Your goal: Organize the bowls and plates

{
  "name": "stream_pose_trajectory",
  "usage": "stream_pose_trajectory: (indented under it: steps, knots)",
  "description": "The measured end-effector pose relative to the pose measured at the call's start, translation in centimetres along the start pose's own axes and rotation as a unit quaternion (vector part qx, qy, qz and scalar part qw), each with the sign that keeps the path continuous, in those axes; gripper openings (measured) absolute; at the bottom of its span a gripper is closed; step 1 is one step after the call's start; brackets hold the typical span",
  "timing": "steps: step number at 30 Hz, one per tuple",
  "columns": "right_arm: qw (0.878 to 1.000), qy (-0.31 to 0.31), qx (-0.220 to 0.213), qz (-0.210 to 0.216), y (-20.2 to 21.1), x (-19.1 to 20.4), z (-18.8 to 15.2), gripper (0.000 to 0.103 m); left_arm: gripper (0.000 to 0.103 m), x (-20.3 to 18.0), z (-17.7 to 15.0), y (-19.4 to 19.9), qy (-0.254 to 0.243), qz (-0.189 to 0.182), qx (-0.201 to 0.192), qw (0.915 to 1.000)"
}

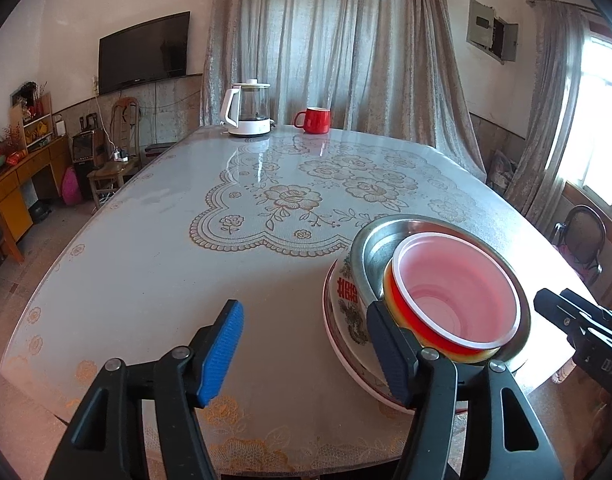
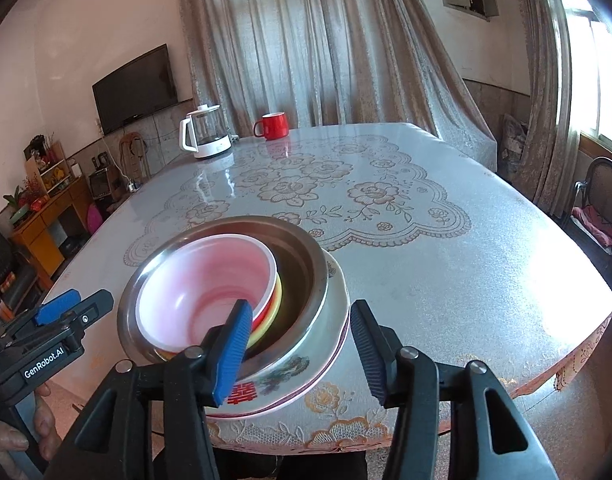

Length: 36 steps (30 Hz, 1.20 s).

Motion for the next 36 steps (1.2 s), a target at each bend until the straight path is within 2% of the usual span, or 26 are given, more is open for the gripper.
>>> stream_pose_trajectory:
  steps: [2, 8, 10, 11, 14, 20, 36]
  knots:
    - [1.0, 0.005, -0.014, -0.013, 0.4, 0.4, -0.1, 0.063, 0.069, 0.0, -0.4, 0.1, 0.003, 0.004, 0.002, 1.0]
    - [0.998, 0.03, -0.042, -0.033, 1.2, 2.3, -0.6, 0.07, 0.078, -0.6, -1.1, 0.7, -0.009, 0.013, -0.008, 0.9998]
    - [0.998, 0.037, -0.043, -0.036, 1.2, 2.8, -0.8, 0.071, 0.082, -0.7, -1.2, 1.0, -0.01, 0.016, -0.014, 0.9997]
    - [0.998, 0.039, -0.044, -0.038, 1.2, 3.0, -0.8, 0.071, 0.088, -0.7, -1.2, 1.1, -0.01, 0.018, -0.015, 0.9997]
    - [0.997, 0.043, -0.042, -0.042, 0.9, 3.3, -1.0, 0.071, 0.089, -0.6, -1.1, 1.3, -0.008, 0.018, -0.02, 0.9996]
    - [0.998, 0.041, -0.031, -0.036, 0.4, 3.4, -1.3, 0.071, 0.1, -0.5, -1.3, 1.7, -0.01, 0.021, -0.026, 0.9994]
    - [0.998, 0.044, -0.024, -0.029, 0.1, 3.8, -1.7, 0.072, 0.1, -0.6, -1.6, 1.5, -0.009, 0.025, -0.02, 0.9995]
Point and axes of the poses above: each gripper's, at about its wrist camera, not at the fingertips, and y roughly against the way its jaws point, x to its left, z to its top, the point moved 2 cm from there along -y, roughly the way its jaws point, and after that the axes turned 10 degrees about z, right-handed, at the moved point
